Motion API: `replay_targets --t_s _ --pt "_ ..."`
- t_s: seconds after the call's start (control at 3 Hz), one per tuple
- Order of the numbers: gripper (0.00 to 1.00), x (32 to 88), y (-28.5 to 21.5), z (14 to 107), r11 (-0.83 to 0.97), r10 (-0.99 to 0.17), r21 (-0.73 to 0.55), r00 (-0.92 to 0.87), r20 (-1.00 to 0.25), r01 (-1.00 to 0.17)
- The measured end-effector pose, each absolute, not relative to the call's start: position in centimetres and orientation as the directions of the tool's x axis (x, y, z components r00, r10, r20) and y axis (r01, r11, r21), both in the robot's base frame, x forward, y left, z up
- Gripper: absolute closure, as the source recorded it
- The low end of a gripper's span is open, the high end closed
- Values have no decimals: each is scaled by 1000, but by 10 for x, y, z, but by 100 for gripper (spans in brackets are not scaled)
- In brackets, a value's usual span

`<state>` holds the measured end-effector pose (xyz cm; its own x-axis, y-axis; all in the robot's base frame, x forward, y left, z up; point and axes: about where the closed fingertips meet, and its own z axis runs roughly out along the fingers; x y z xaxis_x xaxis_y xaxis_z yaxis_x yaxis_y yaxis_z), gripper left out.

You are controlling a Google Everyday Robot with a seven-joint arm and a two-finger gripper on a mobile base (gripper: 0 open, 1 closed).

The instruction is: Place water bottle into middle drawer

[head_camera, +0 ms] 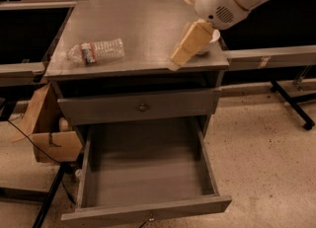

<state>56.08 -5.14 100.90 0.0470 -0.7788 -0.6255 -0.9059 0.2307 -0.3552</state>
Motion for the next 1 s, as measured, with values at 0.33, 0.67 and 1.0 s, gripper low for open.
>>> replay_targets --t_s 0.33,0.67,1.0 --pt "0 592 -3 1008 258 -706 -368 85 -703 -893" --pt "0 592 -3 1007 258 -706 -367 85 -703 -894" --pt "0 601 7 996 248 -702 -349 80 -708 -904"
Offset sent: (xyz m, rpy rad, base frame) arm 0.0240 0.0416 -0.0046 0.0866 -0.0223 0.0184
